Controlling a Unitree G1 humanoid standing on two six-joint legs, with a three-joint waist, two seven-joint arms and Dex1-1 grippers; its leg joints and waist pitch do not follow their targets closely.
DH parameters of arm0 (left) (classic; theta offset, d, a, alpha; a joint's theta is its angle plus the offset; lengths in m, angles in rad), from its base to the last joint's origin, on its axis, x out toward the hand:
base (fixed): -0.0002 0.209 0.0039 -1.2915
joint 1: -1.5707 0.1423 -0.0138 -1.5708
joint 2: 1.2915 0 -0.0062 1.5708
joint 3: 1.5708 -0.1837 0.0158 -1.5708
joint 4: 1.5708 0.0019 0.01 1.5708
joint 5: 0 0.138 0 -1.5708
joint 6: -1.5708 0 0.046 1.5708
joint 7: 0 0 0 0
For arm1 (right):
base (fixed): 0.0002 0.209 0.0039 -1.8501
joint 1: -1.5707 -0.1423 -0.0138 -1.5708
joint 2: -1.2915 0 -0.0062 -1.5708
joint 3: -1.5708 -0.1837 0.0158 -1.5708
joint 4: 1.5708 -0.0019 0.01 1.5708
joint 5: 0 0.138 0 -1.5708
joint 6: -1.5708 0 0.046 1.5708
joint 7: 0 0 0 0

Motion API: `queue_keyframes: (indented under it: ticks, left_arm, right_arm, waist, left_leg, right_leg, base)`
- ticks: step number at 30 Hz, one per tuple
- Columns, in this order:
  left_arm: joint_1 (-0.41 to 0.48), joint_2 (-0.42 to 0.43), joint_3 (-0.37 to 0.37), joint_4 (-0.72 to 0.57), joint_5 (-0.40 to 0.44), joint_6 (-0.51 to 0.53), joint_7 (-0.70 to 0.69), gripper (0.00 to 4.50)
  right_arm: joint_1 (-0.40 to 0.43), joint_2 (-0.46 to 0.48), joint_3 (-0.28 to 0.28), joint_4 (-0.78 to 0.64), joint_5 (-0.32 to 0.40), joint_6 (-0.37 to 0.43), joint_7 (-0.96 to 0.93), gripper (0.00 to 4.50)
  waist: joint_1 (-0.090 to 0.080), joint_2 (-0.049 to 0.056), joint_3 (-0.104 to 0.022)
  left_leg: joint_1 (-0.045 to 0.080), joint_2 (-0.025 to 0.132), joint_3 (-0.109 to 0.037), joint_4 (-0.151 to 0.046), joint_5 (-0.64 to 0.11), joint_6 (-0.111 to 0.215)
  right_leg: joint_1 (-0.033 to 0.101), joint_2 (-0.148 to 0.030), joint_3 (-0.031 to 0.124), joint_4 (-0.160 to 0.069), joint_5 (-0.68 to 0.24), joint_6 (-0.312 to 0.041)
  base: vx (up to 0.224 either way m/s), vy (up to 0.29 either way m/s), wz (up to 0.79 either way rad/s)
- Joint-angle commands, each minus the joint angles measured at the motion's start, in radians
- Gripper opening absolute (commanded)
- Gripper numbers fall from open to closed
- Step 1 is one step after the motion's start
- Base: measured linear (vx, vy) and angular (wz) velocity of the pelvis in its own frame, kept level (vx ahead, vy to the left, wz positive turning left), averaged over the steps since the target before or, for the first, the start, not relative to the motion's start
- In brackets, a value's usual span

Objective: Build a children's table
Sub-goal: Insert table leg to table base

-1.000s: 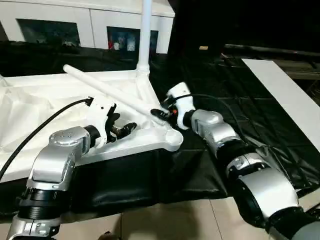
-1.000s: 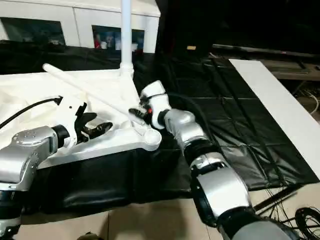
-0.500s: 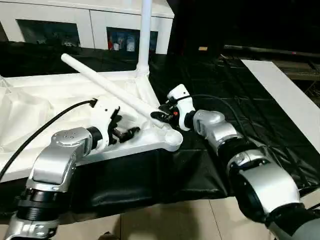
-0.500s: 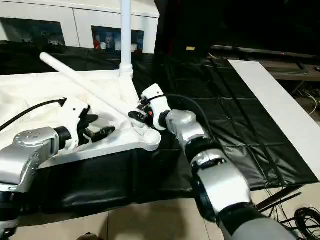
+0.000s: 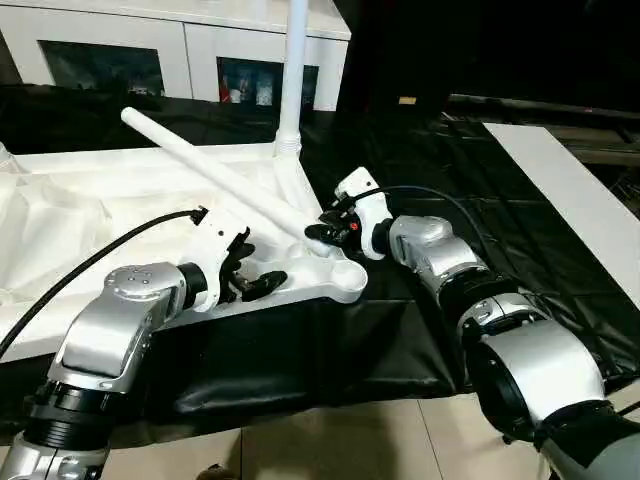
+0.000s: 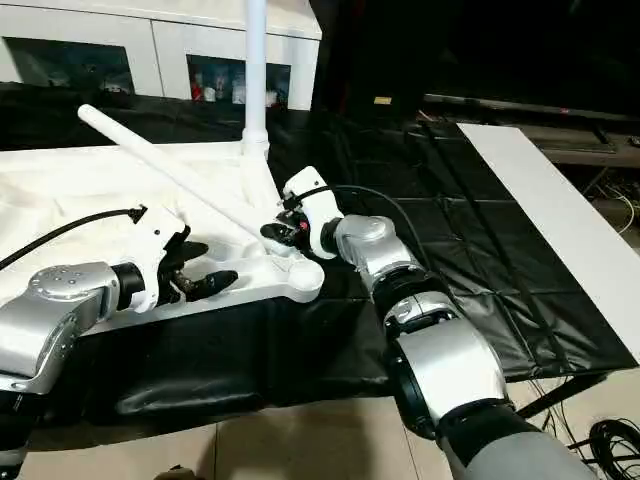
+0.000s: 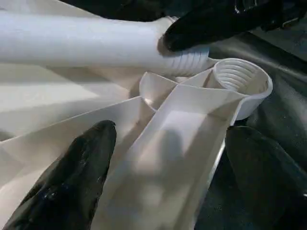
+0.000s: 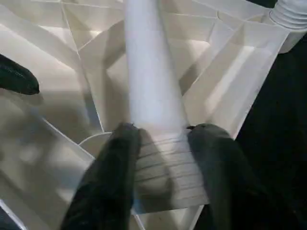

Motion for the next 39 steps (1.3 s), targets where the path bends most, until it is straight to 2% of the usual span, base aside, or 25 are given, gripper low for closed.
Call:
queue_keyframes:
  ticks: [1,2,6,8,9,12,13,17,18,24,29,39]
  left_arm:
    - [-0.02,0.0,-0.024,0.001,0.009,-0.012,-0.001,4.07]
    - [-0.02,0.0,-0.026,0.001,0.01,-0.013,-0.001,4.07]
    - [-0.022,0.004,-0.037,0.003,0.012,-0.018,-0.007,4.07]
    - [-0.024,0.005,-0.039,0.006,0.013,-0.02,-0.006,4.07]
    - [-0.024,0.005,-0.04,0.006,0.013,-0.021,-0.006,4.07]
    - [-0.024,0.007,-0.042,0.007,0.012,-0.022,-0.006,4.07]
    - [-0.024,0.009,-0.044,0.006,0.012,-0.023,-0.006,4.07]
    - [-0.024,0.011,-0.045,0.005,0.012,-0.024,-0.003,4.07]
    - [-0.025,0.012,-0.044,0.006,0.012,-0.025,-0.003,4.07]
    - [-0.03,0.016,-0.044,0.012,0.013,-0.03,-0.002,4.07]
    - [-0.032,0.017,-0.045,0.012,0.012,-0.032,-0.001,4.07]
    - [-0.028,0.021,-0.052,0.013,0.016,-0.036,0.002,4.07]
  right_arm:
    - [0.03,-0.012,-0.009,0.035,-0.003,0.012,0.005,2.09]
    - [0.031,-0.011,-0.012,0.033,-0.002,0.008,0.006,2.35]
    - [0.029,-0.013,-0.026,0.026,0.008,-0.014,0.017,2.45]
    - [0.027,-0.016,-0.026,0.028,0.005,-0.013,0.023,2.81]
    - [0.027,-0.017,-0.025,0.029,0.003,-0.012,0.027,2.82]
    - [0.03,-0.019,-0.011,0.034,-0.016,-0.002,0.04,2.94]
    - [0.037,-0.02,0.004,0.039,-0.037,0.003,0.049,3.21]
    - [0.054,-0.018,0.031,0.042,-0.068,-0.006,0.061,3.21]
    - [0.055,-0.017,0.031,0.042,-0.069,-0.011,0.049,3.21]
    - [0.054,-0.01,-0.002,0.044,-0.047,-0.022,0.028,3.21]
    - [0.054,-0.011,-0.023,0.036,-0.037,-0.036,0.029,2.86]
    - [0.066,-0.016,-0.049,0.026,-0.022,-0.076,0.021,2.75]
  waist:
    - [-0.003,0.032,-0.062]
    - [-0.003,0.032,-0.062]
    - [-0.003,0.034,-0.063]
    - [-0.004,0.033,-0.061]
    - [-0.004,0.034,-0.062]
    - [-0.005,0.034,-0.062]
    - [-0.005,0.034,-0.062]
    - [-0.005,0.034,-0.061]
    - [-0.005,0.028,-0.061]
    - [-0.005,0.034,-0.06]
    - [-0.004,0.035,-0.063]
    - [-0.004,0.032,-0.062]
  left_leg:
    - [0.015,0.026,-0.002,-0.063,-0.187,-0.024]
    - [0.014,0.026,-0.002,-0.062,-0.184,-0.022]
    - [0.015,0.027,-0.002,-0.062,-0.183,-0.019]
    - [0.014,0.026,-0.002,-0.062,-0.191,-0.019]
    - [0.015,0.027,-0.002,-0.062,-0.192,-0.018]
    - [0.015,0.026,-0.002,-0.062,-0.185,-0.019]
    - [0.014,0.026,-0.002,-0.061,-0.181,-0.018]
    - [0.014,0.026,-0.002,-0.061,-0.174,-0.016]
    - [0.014,0.026,0.0,-0.061,-0.173,-0.015]
    - [0.015,0.027,-0.002,-0.063,-0.195,-0.019]
    - [0.015,0.026,-0.001,-0.06,-0.167,-0.013]
    - [0.014,0.027,0.0,-0.06,-0.171,-0.011]
  right_leg:
    - [0.037,-0.058,0.048,-0.065,0.015,-0.228]
    - [0.037,-0.058,0.047,-0.064,0.019,-0.229]
    - [0.038,-0.059,0.047,-0.065,0.018,-0.233]
    - [0.038,-0.059,0.047,-0.066,0.006,-0.234]
    - [0.038,-0.059,0.047,-0.066,0.001,-0.235]
    - [0.038,-0.058,0.047,-0.065,0.009,-0.238]
    - [0.038,-0.058,0.047,-0.064,0.015,-0.239]
    - [0.039,-0.058,0.047,-0.065,0.021,-0.24]
    - [0.039,-0.059,0.047,-0.066,0.019,-0.24]
    - [0.037,-0.06,0.048,-0.067,-0.015,-0.235]
    - [0.039,-0.059,0.048,-0.063,0.03,-0.242]
    - [0.039,-0.059,0.048,-0.064,0.02,-0.242]
  base:
    - [0.0,0.0,0.0]
    - [0.0,0.0,0.0]
    - [0.0,0.0,0.0]
    - [0.0,0.0,0.0]
    - [0.0,0.0,0.0]
    - [0.0,0.0,0.0]
    - [0.0,0.0,0.0]
    - [0.0,0.0,0.0]
    - [0.0,0.0,0.0]
    - [0.0,0.0,0.0]
    - [0.0,0.0,0.0]
    - [0.0,0.0,0.0]
